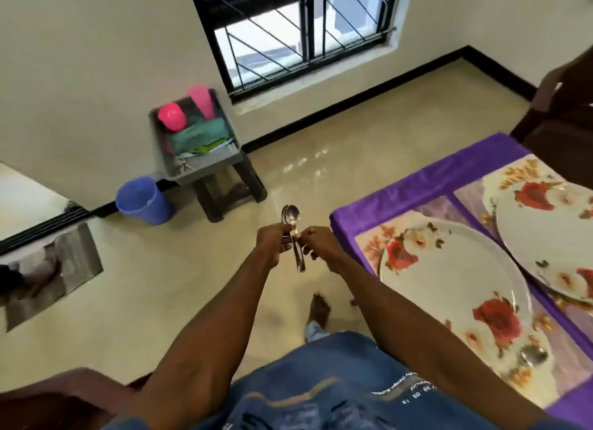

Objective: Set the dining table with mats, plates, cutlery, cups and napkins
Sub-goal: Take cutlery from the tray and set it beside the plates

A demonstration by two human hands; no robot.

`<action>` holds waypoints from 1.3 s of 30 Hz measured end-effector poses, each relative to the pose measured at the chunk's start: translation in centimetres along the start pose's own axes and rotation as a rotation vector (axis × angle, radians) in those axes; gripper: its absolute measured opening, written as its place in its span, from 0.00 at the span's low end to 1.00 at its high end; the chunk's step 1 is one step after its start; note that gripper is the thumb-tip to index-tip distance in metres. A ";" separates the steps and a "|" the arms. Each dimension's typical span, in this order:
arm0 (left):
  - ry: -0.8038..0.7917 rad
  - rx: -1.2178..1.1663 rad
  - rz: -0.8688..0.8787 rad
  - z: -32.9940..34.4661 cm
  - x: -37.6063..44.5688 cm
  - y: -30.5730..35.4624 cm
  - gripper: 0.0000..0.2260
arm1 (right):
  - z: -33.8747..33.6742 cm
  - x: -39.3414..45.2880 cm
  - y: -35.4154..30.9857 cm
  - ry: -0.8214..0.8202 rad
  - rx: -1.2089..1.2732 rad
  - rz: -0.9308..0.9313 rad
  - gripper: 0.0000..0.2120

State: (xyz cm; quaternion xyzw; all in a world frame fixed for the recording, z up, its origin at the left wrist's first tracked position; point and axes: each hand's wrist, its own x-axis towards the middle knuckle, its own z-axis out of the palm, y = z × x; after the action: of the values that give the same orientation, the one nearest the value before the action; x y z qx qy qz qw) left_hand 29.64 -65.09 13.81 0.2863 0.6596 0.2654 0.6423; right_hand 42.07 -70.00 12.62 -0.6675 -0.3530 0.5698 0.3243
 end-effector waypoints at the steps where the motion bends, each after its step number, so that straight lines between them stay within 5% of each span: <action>1: -0.004 0.009 0.005 0.0 1.3 2.1 0.06 | -0.1 1.9 -1.4 -0.001 0.007 -0.007 0.03; 8: -0.034 0.034 0.039 1.5 10.9 12.7 0.10 | -1.4 13.7 -8.8 0.137 0.141 -0.037 0.08; 15: -0.215 0.182 -0.067 6.4 20.8 18.9 0.06 | -4.4 23.3 -11.6 0.355 0.404 0.045 0.09; 22: -0.451 0.397 -0.077 12.5 30.1 28.0 0.13 | -8.4 32.8 -15.1 0.672 0.790 0.144 0.07; 31: -0.810 0.800 -0.035 28.0 34.9 33.2 0.05 | -17.4 35.7 -17.5 1.101 1.223 0.100 0.10; 39: -1.022 0.977 0.047 43.6 33.9 33.6 0.05 | -30.7 36.6 -14.8 1.413 1.370 0.116 0.05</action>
State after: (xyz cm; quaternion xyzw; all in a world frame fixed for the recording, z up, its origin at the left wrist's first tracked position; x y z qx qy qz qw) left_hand 74.12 -18.13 12.89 0.6447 0.3127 -0.2147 0.6637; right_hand 74.69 -32.18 9.88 -0.5385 0.3616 0.1364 0.7488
